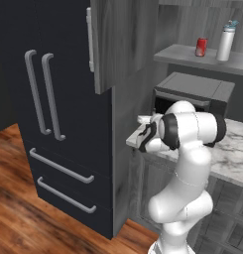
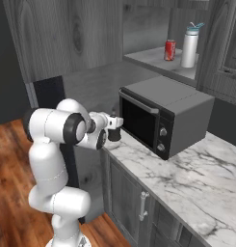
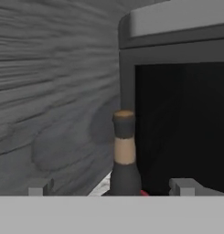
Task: Sort all alcoholic drinks to one cabinet, and non-alcoholic drinks to the other.
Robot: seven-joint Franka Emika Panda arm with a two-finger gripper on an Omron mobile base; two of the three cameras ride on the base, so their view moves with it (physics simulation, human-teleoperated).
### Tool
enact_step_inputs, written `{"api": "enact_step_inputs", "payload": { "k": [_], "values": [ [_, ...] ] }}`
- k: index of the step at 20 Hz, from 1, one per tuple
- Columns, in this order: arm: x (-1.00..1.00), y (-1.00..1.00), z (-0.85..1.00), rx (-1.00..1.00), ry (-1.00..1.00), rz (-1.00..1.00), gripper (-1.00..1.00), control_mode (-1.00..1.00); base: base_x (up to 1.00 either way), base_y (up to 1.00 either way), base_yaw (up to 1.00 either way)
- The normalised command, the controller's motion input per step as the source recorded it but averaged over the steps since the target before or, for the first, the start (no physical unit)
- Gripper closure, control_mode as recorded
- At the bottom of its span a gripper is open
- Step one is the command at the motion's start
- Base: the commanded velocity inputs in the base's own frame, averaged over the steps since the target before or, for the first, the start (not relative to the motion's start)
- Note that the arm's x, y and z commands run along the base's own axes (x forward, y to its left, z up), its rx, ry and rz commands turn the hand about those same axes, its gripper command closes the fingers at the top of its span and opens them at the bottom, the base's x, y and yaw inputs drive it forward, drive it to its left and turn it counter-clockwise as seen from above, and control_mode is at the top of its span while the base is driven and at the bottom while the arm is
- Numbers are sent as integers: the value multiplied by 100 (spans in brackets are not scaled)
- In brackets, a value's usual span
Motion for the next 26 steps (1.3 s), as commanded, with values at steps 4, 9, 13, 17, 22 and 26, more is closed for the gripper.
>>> {"api": "enact_step_inputs", "payload": {
  "k": [4, 9, 13, 17, 22, 26],
  "values": [
    [16, -5, -5, 1, 0, 0, -100, -100, 0, 0, 0],
    [17, -5, -5, 1, 0, 0, -100, -100, 0, 0, 0],
    [19, -4, -8, 1, 0, 0, -100, -100, 0, 0, 0],
    [21, -3, -10, 1, 0, 0, -100, -100, 0, 0, 0],
    [18, -3, -9, 1, 0, 0, -100, -100, 0, 0, 0],
    [19, -3, -8, 1, 0, 0, -100, -100, 0, 0, 0]
  ]
}}
